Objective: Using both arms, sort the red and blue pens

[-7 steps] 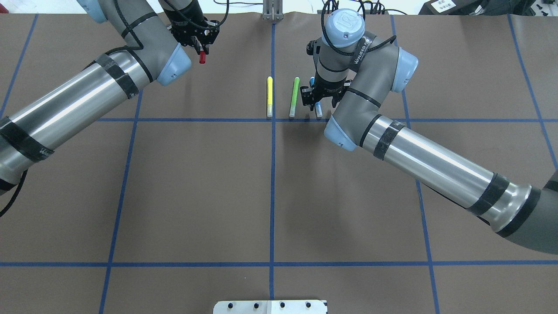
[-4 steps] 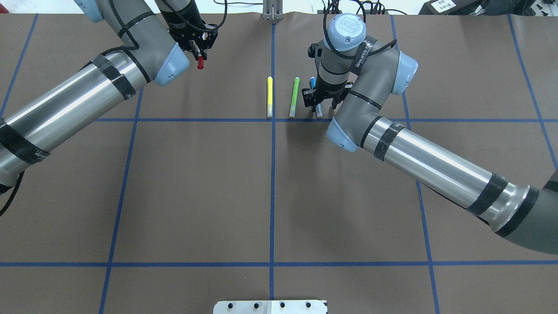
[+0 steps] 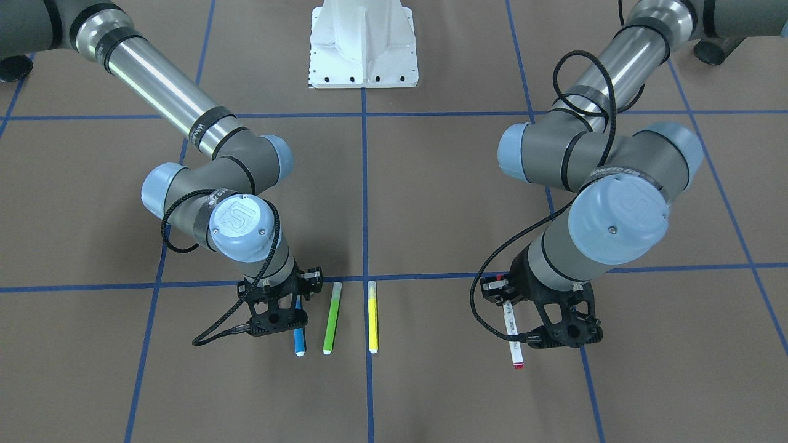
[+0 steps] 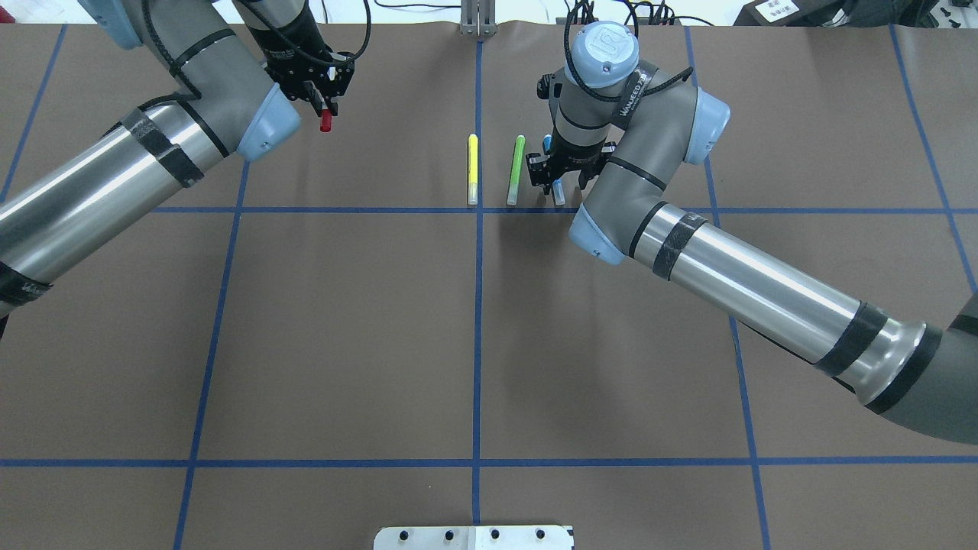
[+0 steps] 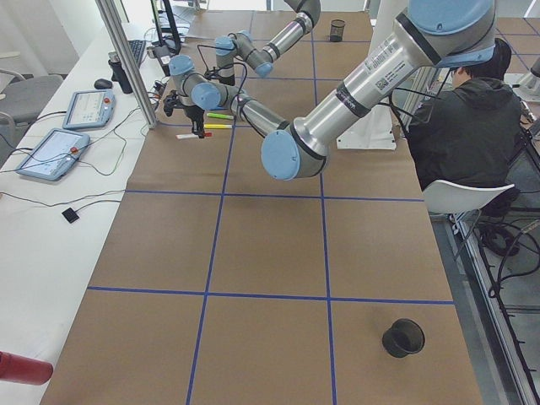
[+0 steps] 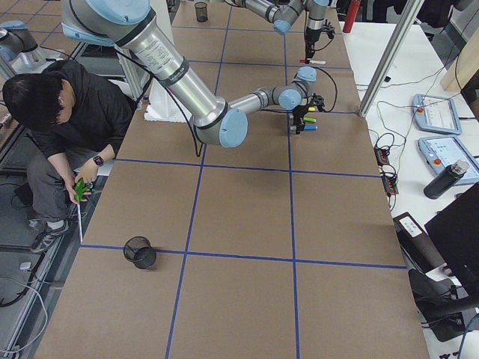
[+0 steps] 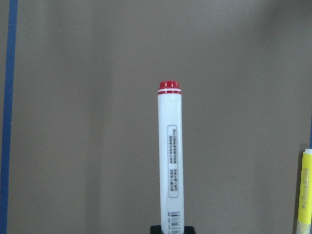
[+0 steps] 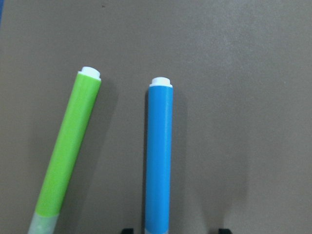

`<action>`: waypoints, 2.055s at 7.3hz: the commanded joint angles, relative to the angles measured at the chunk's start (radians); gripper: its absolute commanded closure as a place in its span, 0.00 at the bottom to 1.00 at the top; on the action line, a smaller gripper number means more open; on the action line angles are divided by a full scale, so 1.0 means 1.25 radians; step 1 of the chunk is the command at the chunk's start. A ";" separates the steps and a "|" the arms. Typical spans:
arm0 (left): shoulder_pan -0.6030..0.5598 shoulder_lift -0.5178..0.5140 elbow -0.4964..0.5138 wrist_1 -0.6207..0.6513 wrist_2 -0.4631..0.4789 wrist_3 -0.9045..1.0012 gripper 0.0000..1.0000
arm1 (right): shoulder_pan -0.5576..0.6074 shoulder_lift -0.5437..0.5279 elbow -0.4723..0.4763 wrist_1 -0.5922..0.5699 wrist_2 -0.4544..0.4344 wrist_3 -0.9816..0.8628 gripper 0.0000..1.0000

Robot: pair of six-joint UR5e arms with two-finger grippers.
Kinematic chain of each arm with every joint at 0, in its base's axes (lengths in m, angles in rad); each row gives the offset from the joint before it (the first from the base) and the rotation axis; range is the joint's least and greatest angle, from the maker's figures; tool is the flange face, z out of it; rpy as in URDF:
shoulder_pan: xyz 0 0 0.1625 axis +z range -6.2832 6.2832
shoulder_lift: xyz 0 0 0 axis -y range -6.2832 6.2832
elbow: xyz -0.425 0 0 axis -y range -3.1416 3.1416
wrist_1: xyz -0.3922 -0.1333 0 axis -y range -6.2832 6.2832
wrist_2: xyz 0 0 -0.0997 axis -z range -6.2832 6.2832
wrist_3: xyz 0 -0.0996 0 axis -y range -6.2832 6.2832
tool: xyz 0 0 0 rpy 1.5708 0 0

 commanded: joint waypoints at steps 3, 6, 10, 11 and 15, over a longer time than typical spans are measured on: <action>-0.002 0.009 -0.007 0.000 -0.004 0.005 1.00 | -0.011 0.007 -0.013 0.000 -0.019 0.000 0.44; -0.002 0.010 -0.007 0.000 -0.004 0.005 1.00 | -0.011 0.007 -0.012 0.000 -0.018 0.002 1.00; -0.012 0.038 -0.037 -0.001 -0.007 0.005 1.00 | 0.015 0.026 0.025 -0.028 -0.013 -0.002 1.00; -0.018 0.070 -0.075 0.002 -0.007 0.005 1.00 | 0.028 0.023 0.063 -0.080 -0.012 -0.007 1.00; -0.143 0.205 -0.239 0.182 -0.003 0.288 1.00 | 0.107 -0.161 0.284 -0.286 -0.029 -0.247 1.00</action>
